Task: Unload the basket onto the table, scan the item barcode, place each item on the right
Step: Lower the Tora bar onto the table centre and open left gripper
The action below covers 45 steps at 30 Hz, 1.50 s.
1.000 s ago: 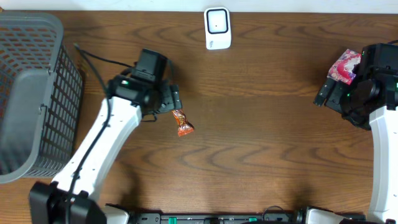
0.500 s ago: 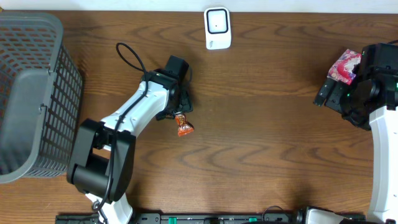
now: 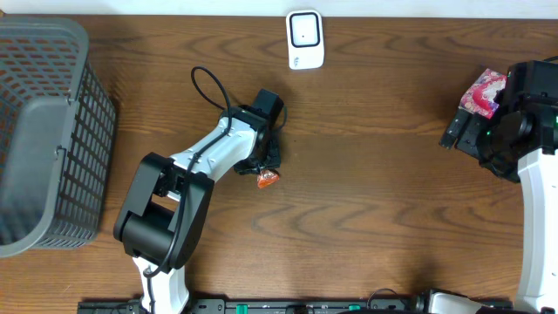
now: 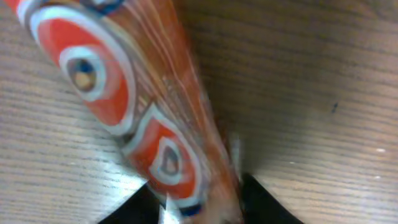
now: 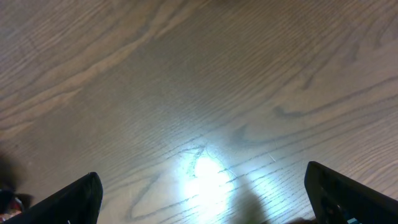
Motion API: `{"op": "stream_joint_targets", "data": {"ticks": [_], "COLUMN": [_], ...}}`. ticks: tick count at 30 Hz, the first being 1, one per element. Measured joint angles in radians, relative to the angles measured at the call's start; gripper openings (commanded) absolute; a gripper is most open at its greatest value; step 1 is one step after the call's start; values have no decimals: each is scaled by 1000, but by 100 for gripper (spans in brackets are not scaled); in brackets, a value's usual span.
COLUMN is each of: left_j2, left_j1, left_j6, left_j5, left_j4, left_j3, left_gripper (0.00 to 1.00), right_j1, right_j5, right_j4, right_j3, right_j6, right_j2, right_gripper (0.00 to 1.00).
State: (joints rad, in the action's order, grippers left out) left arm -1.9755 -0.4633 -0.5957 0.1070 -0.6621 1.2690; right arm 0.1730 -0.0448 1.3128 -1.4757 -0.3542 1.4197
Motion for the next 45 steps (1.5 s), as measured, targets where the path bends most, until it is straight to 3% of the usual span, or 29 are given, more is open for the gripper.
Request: {"op": "stream_joint_targets", "data": {"ticks": [3, 15, 28, 29, 34, 35, 45], "left_j2": [-2, -16, -27, -27, -27, -27, -16], "left_j1": [-1, -27, -244, -257, -296, -299, -255], "left_j6": [-10, 71, 103, 103, 103, 105, 111], "left_j5": [0, 151, 261, 260, 214, 204, 179], "left_j4": [1, 143, 301, 304, 304, 304, 219], "left_j3": [0, 0, 60, 63, 64, 64, 74], "left_gripper": [8, 8, 8, 11, 68, 73, 79], "right_j1": [0, 0, 0, 0, 0, 0, 0], "right_j5": [0, 0, 0, 0, 0, 0, 0], "right_j4": [0, 0, 0, 0, 0, 0, 0], "right_j3": [0, 0, 0, 0, 0, 0, 0], "right_j6": [0, 0, 0, 0, 0, 0, 0], "right_j2": [0, 0, 0, 0, 0, 0, 0], "right_gripper": [99, 99, 99, 99, 99, 99, 99]}}
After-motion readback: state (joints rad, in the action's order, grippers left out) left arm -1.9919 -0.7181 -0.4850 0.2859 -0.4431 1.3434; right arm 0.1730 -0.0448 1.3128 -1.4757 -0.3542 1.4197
